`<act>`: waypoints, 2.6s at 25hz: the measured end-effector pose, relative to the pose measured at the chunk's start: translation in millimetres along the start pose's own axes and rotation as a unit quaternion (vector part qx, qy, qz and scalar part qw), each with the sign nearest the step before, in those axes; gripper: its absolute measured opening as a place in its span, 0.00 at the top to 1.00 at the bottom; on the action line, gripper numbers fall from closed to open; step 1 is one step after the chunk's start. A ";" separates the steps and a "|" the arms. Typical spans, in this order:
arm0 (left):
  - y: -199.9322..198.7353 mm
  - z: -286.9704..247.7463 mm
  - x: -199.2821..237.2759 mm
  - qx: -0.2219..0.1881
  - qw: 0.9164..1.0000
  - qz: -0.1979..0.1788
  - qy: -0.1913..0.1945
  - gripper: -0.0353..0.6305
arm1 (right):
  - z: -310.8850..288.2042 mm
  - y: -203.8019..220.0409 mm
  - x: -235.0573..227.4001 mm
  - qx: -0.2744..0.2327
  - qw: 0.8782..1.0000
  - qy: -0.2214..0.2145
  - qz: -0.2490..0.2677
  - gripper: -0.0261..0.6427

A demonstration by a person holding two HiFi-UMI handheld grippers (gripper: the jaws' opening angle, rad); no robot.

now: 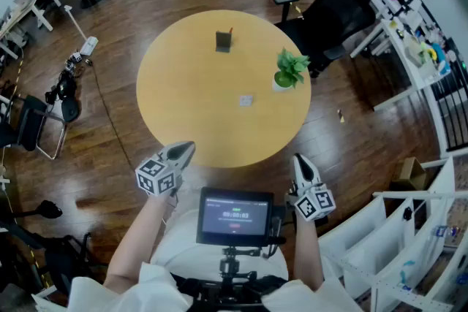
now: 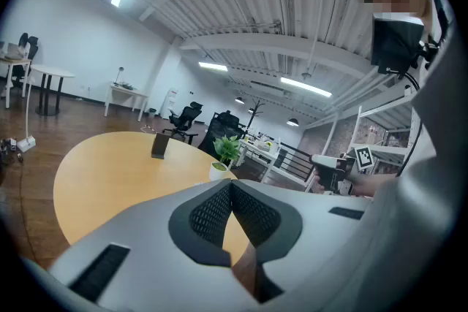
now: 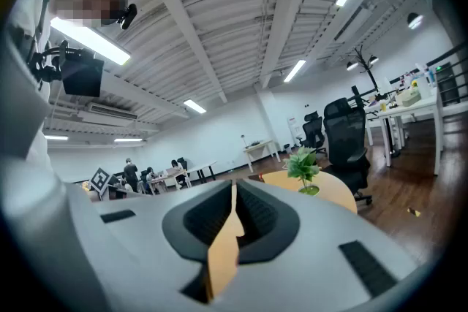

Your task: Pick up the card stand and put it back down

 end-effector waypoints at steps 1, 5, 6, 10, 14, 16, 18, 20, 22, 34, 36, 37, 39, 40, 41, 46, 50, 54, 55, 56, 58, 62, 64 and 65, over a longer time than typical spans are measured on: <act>-1.7 0.6 8.0 -0.001 1.000 -0.001 0.001 0.95 | -5.0 1.5 3.1 -0.001 1.000 0.001 0.000 0.92; -6.8 1.1 35.0 0.001 1.000 0.000 0.011 0.95 | -17.9 6.9 12.3 -0.005 1.000 0.017 0.001 0.92; -7.8 0.8 40.2 0.002 1.000 -0.001 0.015 0.95 | -19.1 8.2 13.4 -0.007 1.000 0.023 0.001 0.92; -9.6 0.0 58.5 0.009 0.999 -0.008 0.040 0.95 | -21.5 14.4 17.9 -0.029 0.998 0.055 0.001 0.92; -7.1 0.0 76.2 0.015 0.998 -0.016 0.062 0.95 | -28.0 22.9 28.5 -0.039 0.996 0.075 0.001 0.92; -7.2 -0.5 81.7 0.016 0.997 -0.016 0.069 0.95 | -31.3 25.2 35.0 -0.037 0.996 0.078 0.004 0.92; -9.2 -1.8 83.7 0.014 0.997 -0.014 0.073 0.95 | -34.3 26.3 39.4 -0.032 0.996 0.080 0.007 0.92; -12.9 -5.0 84.5 0.008 0.997 -0.014 0.076 0.95 | -37.8 26.3 39.9 -0.025 0.996 0.081 0.009 0.92; -16.3 -9.3 85.9 0.003 0.997 -0.015 0.076 0.95 | -42.4 24.4 38.9 -0.023 0.997 0.079 0.011 0.92; -24.6 -40.1 84.2 0.010 0.999 0.017 0.035 0.95 | -93.0 4.8 -5.7 0.027 0.999 0.035 0.015 0.92; -29.6 -50.9 82.0 0.011 0.999 0.024 0.027 0.95 | -105.0 1.1 -18.0 0.042 0.999 0.024 0.020 0.92; -32.5 -56.9 80.5 0.012 0.999 0.025 0.025 0.95 | -111.4 -0.7 -23.3 0.050 0.998 0.018 0.023 0.92; -37.1 -70.2 78.4 0.014 0.999 0.027 0.019 0.95 | -124.1 -3.4 -33.7 0.068 0.997 0.005 0.030 0.92; -38.9 -77.7 78.2 0.016 0.999 0.027 0.015 0.95 | -130.7 -4.3 -39.6 0.077 0.996 -0.001 0.033 0.92; -40.4 -85.6 78.2 0.017 0.999 0.027 0.012 0.95 | -137.7 -4.8 -45.7 0.086 0.996 -0.008 0.036 0.92; -37.4 -123.1 77.9 0.033 0.999 0.031 -0.006 0.95 | -174.8 -4.1 -74.6 0.131 0.989 -0.047 0.047 0.92; -26.5 -142.7 79.7 0.050 0.998 0.039 -0.020 0.95 | -206.9 -2.6 -89.2 0.166 0.981 -0.086 0.058 0.92; -19.0 -154.3 81.3 0.056 0.996 0.051 -0.040 0.95 | -237.4 7.2 -101.3 0.200 0.969 -0.132 0.067 0.89; -16.1 -156.4 82.0 0.059 0.996 0.055 -0.047 0.95 | -244.2 12.8 -104.7 0.211 0.964 -0.143 0.072 0.89; -13.1 -157.9 82.6 0.061 0.995 0.058 -0.054 0.95 | -250.1 20.1 -108.4 0.223 0.960 -0.152 0.078 0.89; -8.1 -159.5 82.0 0.066 0.994 0.063 -0.067 0.95 | -260.1 34.1 -113.7 0.246 0.950 -0.170 0.089 0.89; -4.4 -165.2 78.9 0.064 0.992 0.071 -0.088 0.95 | -280.1 52.7 -121.5 0.279 0.933 -0.199 0.109 0.86; -3.1 -167.3 76.9 0.062 0.990 0.076 -0.097 0.95 | -289.2 64.4 -126.2 0.294 0.926 -0.206 0.117 0.85; -2.7 -167.7 75.4 0.060 0.990 0.079 -0.100 0.95 | -293.3 70.4 -128.1 0.301 0.922 -0.209 0.122 0.85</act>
Point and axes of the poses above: the fingertips, and each gripper's own axes: z backward along the fingers, x to its left, y out of its underside, the point moved 4 cm from there along z, backward along the fingers, and after that the axes turned 5 degrees about -z, right-handed, at the moved point
